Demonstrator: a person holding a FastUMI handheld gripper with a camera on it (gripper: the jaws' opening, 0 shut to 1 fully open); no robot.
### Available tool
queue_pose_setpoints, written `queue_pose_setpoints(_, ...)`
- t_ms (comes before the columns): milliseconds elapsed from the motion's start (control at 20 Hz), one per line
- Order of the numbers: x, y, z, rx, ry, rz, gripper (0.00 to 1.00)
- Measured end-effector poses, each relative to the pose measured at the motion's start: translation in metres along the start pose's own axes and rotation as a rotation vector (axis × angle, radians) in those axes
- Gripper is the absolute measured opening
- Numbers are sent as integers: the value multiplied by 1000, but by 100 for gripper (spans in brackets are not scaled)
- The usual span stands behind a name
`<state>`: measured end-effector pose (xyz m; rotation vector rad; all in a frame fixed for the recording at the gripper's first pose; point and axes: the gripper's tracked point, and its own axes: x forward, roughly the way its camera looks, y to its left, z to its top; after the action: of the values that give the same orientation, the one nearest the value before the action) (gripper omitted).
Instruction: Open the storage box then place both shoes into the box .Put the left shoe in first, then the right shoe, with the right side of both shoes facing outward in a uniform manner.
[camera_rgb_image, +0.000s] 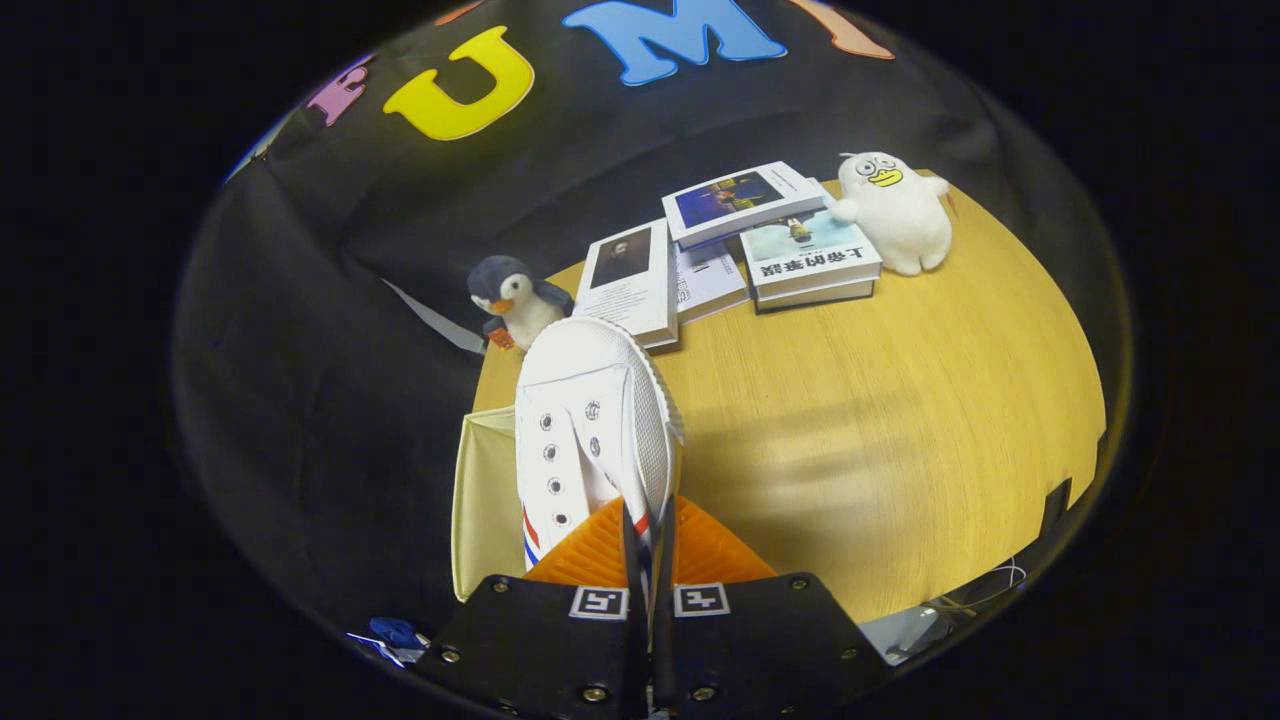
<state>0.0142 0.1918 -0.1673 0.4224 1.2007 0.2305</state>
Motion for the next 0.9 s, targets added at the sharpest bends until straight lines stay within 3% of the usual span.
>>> queue_pose_setpoints(500,52,55,-32,-73,47,-13,3)
queue_pose_setpoints(900,83,55,-51,-160,66,-81,7)
